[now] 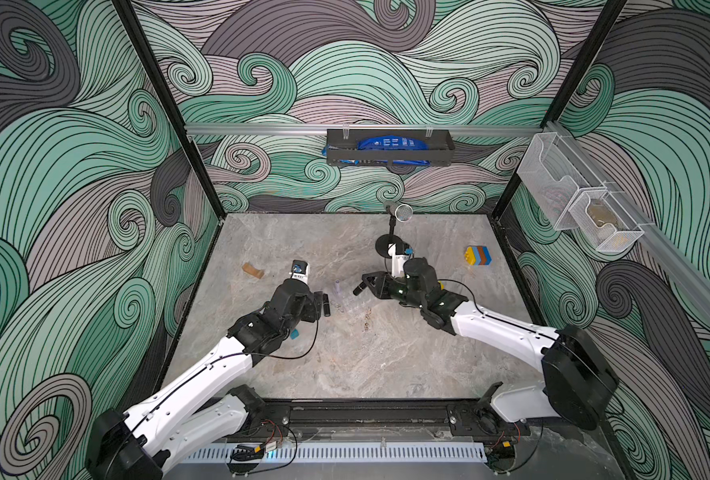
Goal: Arrange the lipsticks in the organizer
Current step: Place the lipstick in the storage box.
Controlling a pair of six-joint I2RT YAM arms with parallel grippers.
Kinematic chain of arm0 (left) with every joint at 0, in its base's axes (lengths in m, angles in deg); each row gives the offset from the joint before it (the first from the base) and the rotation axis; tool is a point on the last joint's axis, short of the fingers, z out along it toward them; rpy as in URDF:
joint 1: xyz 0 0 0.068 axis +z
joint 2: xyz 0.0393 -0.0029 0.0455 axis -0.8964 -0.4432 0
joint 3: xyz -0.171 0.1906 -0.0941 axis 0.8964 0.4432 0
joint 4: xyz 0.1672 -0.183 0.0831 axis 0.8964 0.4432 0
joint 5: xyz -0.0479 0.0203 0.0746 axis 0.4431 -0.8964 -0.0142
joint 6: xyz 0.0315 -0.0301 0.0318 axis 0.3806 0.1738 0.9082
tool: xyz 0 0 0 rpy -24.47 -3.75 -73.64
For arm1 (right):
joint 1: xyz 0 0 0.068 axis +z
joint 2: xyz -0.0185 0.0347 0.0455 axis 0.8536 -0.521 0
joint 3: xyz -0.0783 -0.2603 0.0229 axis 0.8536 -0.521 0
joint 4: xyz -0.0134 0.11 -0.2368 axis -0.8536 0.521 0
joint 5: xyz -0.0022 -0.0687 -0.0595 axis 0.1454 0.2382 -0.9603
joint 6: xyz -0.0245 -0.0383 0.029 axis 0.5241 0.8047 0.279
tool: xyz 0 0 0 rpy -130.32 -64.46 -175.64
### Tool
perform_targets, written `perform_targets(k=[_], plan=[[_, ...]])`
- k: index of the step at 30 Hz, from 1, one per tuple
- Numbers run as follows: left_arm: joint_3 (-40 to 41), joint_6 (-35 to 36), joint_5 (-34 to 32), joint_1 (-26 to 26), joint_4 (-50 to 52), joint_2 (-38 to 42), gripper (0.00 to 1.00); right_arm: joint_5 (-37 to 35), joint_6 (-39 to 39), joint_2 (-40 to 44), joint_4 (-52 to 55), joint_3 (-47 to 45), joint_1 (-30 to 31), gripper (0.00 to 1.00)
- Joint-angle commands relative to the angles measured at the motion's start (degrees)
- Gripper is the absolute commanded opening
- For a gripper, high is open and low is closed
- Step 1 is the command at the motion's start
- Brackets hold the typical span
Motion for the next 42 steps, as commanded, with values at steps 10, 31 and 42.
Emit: perform_targets(k=[10, 31, 42], plan=[[-1.1, -2.8, -1.9, 5.6, 3.9, 2.3, 0.68, -25.9, 15.2, -12.5, -11.9, 7.3, 8.5, 0.12], [-0.1, -3.1, 2.0, 6.0, 2.0, 2.2, 0.66, -23.9, 15.1, -20.0, -10.4, 10.1, 6.3, 0.11], [0.2, -3.3, 3.0, 6.0, 1.3, 2.1, 0.64, -23.5, 15.6, -23.6, -10.3, 10.4, 5.1, 0.11]])
